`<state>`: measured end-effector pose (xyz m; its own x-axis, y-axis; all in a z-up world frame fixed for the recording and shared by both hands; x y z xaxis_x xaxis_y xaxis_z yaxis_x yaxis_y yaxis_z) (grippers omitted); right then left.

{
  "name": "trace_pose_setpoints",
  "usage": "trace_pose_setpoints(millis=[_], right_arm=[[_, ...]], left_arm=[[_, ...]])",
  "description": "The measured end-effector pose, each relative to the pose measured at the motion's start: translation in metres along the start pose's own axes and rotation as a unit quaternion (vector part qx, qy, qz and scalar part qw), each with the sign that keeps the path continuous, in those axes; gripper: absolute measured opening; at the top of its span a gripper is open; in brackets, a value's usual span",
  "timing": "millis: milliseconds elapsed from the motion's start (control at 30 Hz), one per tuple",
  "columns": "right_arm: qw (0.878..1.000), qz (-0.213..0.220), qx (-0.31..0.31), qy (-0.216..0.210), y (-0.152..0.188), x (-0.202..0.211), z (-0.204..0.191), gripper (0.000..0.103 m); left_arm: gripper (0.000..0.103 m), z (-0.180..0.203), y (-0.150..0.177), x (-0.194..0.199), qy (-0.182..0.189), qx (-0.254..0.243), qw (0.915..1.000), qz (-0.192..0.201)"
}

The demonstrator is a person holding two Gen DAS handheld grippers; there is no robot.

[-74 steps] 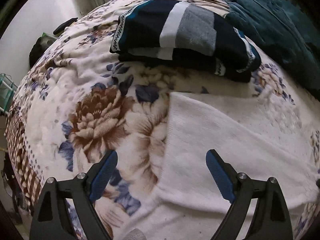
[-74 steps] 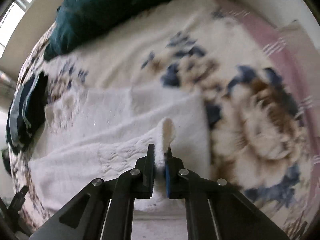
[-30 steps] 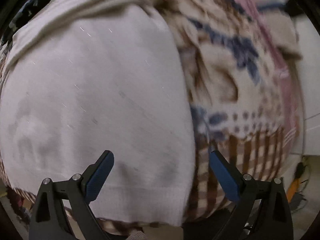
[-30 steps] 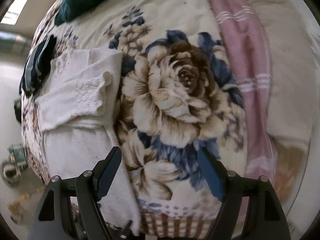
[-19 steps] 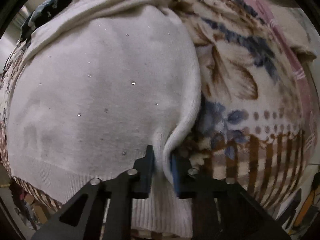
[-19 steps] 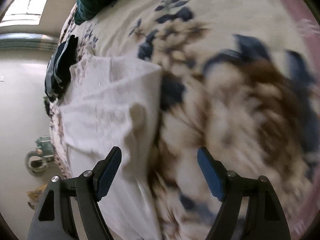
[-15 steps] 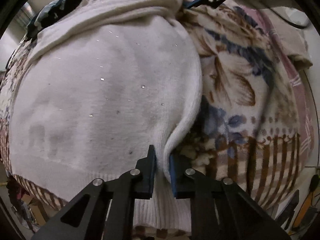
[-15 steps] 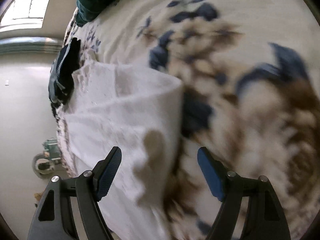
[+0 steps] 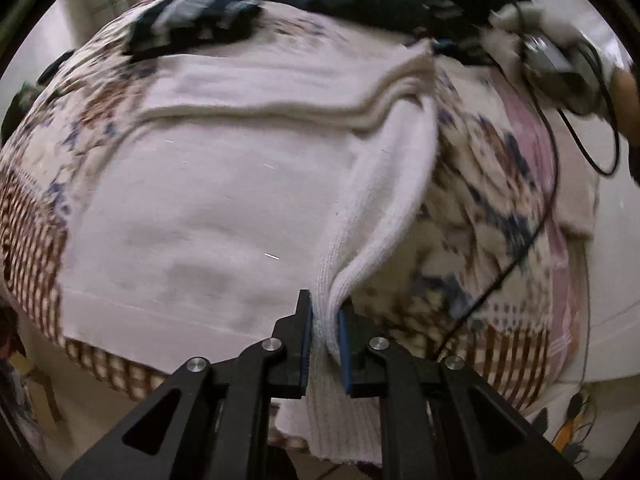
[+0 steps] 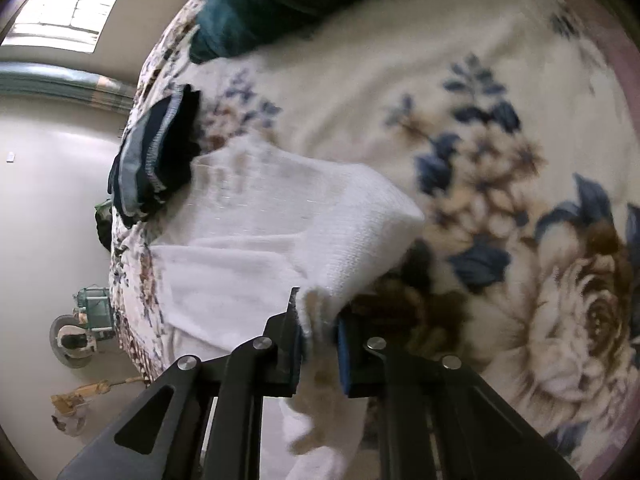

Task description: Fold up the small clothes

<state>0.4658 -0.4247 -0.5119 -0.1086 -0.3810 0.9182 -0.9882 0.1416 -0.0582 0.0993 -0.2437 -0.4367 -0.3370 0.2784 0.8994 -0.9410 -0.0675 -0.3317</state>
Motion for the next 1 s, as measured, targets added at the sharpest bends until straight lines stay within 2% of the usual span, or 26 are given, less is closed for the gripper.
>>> trace_pose_setpoints(millis=[100, 233, 367, 533, 667, 867, 900, 1000], right_arm=[[0.999, 0.004, 0.040, 0.029, -0.004, 0.004, -0.061, 0.014], [0.996, -0.003, 0.072, 0.050, -0.006, -0.020, -0.149, 0.014], [0.991, -0.010, 0.102, 0.086, -0.010, -0.077, -0.247, 0.013], [0.981, -0.030, 0.134, 0.140, -0.004, -0.156, -0.334, 0.013], [0.971, -0.023, 0.152, 0.184, 0.004, -0.194, -0.372, 0.013], [0.966, -0.026, 0.154, 0.205, 0.009, -0.219, -0.388, 0.014], [0.968, -0.033, 0.148, 0.200, 0.009, -0.221, -0.388, 0.015], [0.980, -0.071, 0.142, 0.119, 0.007, -0.216, -0.391, 0.034]], left_arm=[[0.009, -0.046, -0.019, 0.015, 0.008, 0.028, 0.9995, 0.012], [0.009, -0.107, -0.029, 0.027, 0.017, 0.078, 0.9966, 0.019], [0.009, -0.177, -0.026, 0.022, 0.031, 0.139, 0.9895, 0.023], [0.009, -0.238, -0.019, 0.005, 0.031, 0.187, 0.9818, 0.013], [0.009, -0.270, -0.015, -0.006, 0.042, 0.210, 0.9769, -0.002], [0.010, -0.299, -0.007, -0.019, 0.042, 0.221, 0.9741, -0.026], [0.010, -0.301, -0.006, -0.022, 0.042, 0.219, 0.9743, -0.032], [0.015, -0.311, -0.003, -0.022, 0.080, 0.234, 0.9677, -0.047]])
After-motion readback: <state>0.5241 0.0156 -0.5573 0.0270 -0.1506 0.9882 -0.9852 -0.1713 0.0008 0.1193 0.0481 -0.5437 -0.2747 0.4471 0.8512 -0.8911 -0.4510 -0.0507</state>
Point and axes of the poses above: each gripper's, at about its wrist camera, not at the fingertips, and x roughly against the way its jaws point, z to its right, y to its underside, the point moved 5 cm from there along -x, roughly the way its jaws point, and after that the axes turned 10 degrees about y, right-handed, at the moved point
